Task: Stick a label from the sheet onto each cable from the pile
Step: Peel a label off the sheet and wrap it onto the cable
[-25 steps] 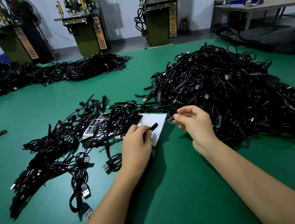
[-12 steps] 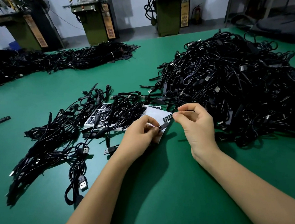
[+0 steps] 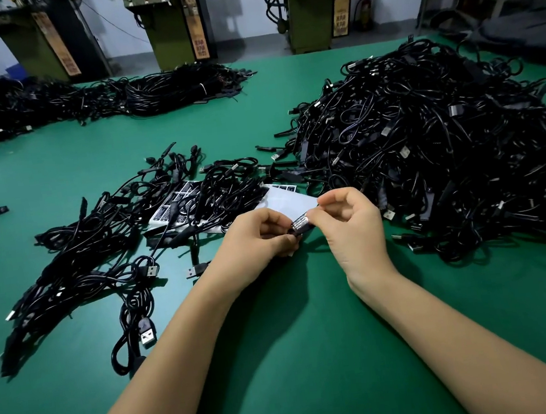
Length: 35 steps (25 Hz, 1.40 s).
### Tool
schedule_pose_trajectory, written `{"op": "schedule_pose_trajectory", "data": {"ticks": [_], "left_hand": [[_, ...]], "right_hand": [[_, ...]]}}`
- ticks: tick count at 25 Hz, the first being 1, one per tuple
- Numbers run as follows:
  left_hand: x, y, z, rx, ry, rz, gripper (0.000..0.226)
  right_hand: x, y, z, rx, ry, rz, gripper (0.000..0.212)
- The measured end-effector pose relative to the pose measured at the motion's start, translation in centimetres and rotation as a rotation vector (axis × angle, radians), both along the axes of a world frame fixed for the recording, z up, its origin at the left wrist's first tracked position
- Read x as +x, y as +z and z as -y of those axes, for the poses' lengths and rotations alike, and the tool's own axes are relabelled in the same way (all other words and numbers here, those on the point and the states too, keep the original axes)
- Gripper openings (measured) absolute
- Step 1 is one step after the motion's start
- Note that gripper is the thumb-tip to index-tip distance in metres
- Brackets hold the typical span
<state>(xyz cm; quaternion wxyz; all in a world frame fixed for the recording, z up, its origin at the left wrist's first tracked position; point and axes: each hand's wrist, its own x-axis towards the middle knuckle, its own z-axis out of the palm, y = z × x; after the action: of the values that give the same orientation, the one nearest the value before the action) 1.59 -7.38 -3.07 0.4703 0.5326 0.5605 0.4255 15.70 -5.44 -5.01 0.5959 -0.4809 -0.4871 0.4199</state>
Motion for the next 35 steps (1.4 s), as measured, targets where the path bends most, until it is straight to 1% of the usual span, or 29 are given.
{"op": "schedule_pose_trajectory", "data": {"ticks": [5, 9, 14, 19, 25, 31, 35], "left_hand": [[0.17, 0.0, 0.07, -0.003, 0.045, 0.034, 0.022], [0.1, 0.01, 0.22, -0.007, 0.07, 0.078, 0.033], [-0.25, 0.04, 0.13, -0.027, 0.049, 0.078, 0.039], [-0.49, -0.17, 0.12, -0.007, 0.06, 0.086, 0.038], [-0.54, -0.14, 0.18, 0.007, 0.063, 0.065, 0.039], [-0.52, -0.04, 0.08, -0.018, 0.073, 0.057, 0.041], [-0.25, 0.06, 0.05, -0.02, 0.067, 0.132, 0.034]], "right_hand": [[-0.25, -0.09, 0.12, -0.017, -0.019, -0.01, 0.019], [-0.32, -0.21, 0.18, -0.013, -0.011, 0.027, 0.02], [-0.24, -0.29, 0.18, -0.017, -0.001, 0.049, 0.02], [-0.29, -0.12, 0.02, -0.03, -0.001, 0.021, 0.02], [-0.34, -0.31, 0.04, -0.026, -0.001, 0.067, 0.02], [-0.42, -0.5, 0.04, -0.027, -0.007, 0.105, 0.02], [-0.41, -0.58, 0.04, -0.031, -0.014, 0.127, 0.021]]}}
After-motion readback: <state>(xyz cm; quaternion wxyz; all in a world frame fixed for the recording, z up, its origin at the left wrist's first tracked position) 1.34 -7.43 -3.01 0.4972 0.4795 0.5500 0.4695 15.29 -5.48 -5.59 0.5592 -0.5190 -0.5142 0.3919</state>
